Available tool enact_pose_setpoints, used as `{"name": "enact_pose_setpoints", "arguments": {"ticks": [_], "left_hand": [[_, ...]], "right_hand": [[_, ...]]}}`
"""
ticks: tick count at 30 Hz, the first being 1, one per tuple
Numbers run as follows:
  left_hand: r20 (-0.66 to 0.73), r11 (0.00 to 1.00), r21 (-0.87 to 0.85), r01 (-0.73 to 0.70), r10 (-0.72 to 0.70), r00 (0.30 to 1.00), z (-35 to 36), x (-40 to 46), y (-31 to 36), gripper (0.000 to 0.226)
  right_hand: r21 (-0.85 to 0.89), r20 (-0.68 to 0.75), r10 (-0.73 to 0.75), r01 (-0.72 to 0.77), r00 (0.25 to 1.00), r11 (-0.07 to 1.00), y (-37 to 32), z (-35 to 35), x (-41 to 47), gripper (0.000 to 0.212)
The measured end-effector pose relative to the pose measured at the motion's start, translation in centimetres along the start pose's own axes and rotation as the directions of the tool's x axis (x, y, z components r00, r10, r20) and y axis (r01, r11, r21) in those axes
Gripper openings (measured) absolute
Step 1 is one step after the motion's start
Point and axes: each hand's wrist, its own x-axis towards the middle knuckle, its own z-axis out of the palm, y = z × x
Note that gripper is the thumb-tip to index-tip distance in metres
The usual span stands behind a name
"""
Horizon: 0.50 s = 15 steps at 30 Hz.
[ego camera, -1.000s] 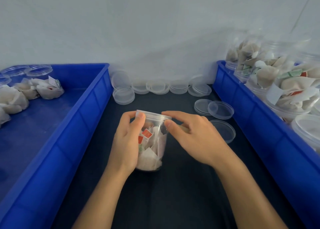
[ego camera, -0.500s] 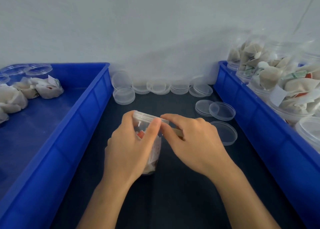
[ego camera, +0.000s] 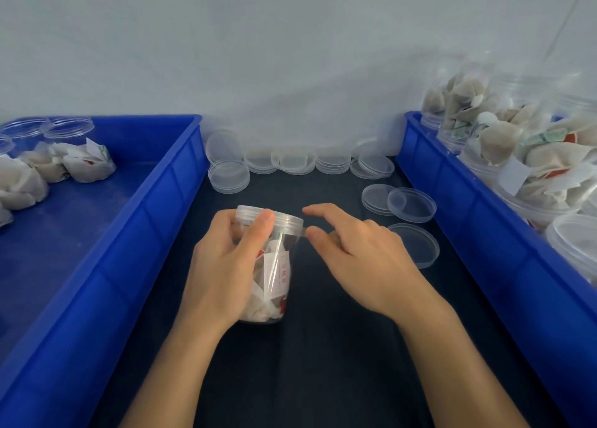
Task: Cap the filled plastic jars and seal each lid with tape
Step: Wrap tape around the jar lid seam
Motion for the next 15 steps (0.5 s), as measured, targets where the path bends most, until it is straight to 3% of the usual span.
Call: {"name": "enact_pose_setpoints", "arguments": {"ticks": [6, 15], "left_hand": [[0.071, 0.996, -0.087, 0.033, -0.026, 0.997, 0.2, 0.2, -0.6, 0.057], [0.171, 0.971, -0.238, -0.004, 0.046, 0.984, 1.2, 0.4, -1.3, 0.054]], "right_hand": [[0.050, 0.029, -0.011, 0.010, 1.000, 0.999, 0.4, 0.0, 0.1, 0.035], [0.164, 0.056, -0.010, 0.001, 0.998, 0.986, 1.1, -0.7, -0.1, 0.036]]}}
